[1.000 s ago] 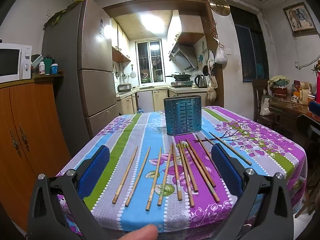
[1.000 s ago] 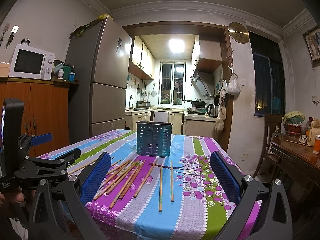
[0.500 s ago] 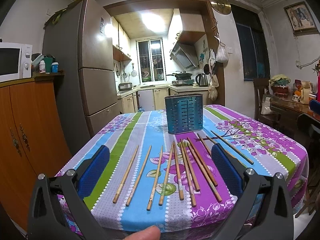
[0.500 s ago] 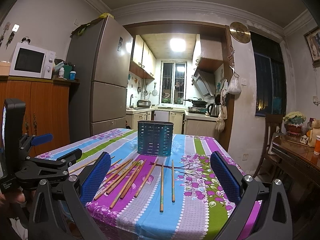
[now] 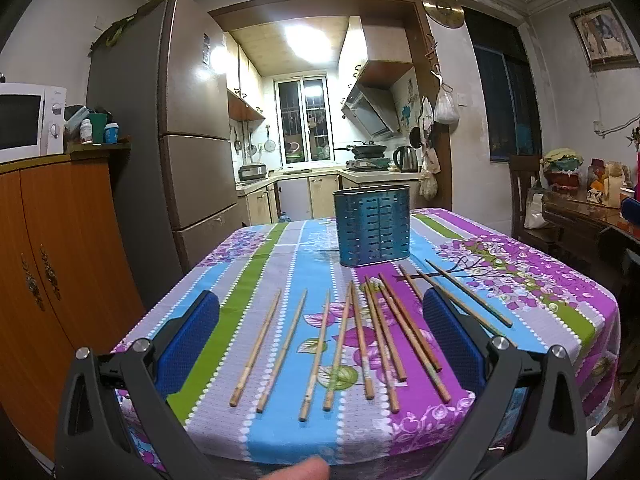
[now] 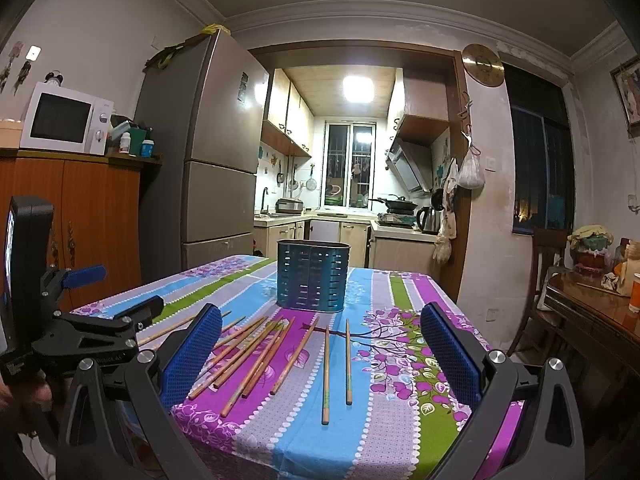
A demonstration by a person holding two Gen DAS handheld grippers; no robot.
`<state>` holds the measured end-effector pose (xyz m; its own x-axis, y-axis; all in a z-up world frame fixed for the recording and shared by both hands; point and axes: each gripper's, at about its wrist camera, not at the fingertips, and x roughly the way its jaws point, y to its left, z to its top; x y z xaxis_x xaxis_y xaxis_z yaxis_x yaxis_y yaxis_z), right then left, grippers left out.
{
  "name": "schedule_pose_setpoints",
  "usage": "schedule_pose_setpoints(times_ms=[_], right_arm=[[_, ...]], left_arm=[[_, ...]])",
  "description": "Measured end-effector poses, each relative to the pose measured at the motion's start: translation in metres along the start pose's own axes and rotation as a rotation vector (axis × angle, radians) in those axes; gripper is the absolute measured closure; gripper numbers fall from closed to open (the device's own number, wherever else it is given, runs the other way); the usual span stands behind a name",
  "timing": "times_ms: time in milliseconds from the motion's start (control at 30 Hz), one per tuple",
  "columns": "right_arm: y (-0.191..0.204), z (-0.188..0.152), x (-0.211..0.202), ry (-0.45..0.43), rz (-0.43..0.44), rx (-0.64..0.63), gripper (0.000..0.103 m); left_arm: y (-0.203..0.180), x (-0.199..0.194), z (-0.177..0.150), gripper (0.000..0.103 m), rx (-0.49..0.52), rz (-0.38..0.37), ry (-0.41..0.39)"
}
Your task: Organize utensils
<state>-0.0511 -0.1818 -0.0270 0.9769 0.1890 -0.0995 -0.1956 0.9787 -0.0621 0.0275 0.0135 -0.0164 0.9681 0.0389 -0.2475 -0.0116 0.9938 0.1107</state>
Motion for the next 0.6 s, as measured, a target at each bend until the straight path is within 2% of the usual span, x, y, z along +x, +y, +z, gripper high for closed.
schedule_pose_setpoints(times_ms=[167,300,333,400,433,467,533,600], right_arm=[[0.0,-0.002,-0.002,-0.011,0.026,-0.014,0.004],[0.0,-0.013,-0.002,0.019,0.063,-0.03,0.006],[0.0,-0.017,-0.001,0.032,0.073,-0.029,0.009],[0.001,-0.027,0.002,0.061,0.092,-0.024,0.016],[0.002,-0.031,0.004,0.077,0.103,-0.02,0.026],[0.004,-0.038,0.008,0.099,0.115,-0.015,0.037],[0.007,-0.046,0.013,0.132,0.136,-0.013,0.044],[0.012,-0.053,0.018,0.161,0.155,-0.017,0.045]], left_arm=[[0.043,0.004,-0.005,0.005,-0.04,0.077,-0.01],[0.085,0.009,-0.025,0.007,-0.041,0.148,0.015],[0.093,0.011,-0.033,0.01,-0.038,0.136,0.034],[0.102,0.013,-0.046,0.022,-0.041,0.083,0.072],[0.104,0.013,-0.055,0.025,-0.045,0.036,0.093],[0.104,0.014,-0.059,0.033,-0.044,0.005,0.102],[0.099,0.017,-0.07,0.041,-0.038,-0.065,0.129],[0.095,0.021,-0.077,0.053,-0.035,-0.11,0.147]])
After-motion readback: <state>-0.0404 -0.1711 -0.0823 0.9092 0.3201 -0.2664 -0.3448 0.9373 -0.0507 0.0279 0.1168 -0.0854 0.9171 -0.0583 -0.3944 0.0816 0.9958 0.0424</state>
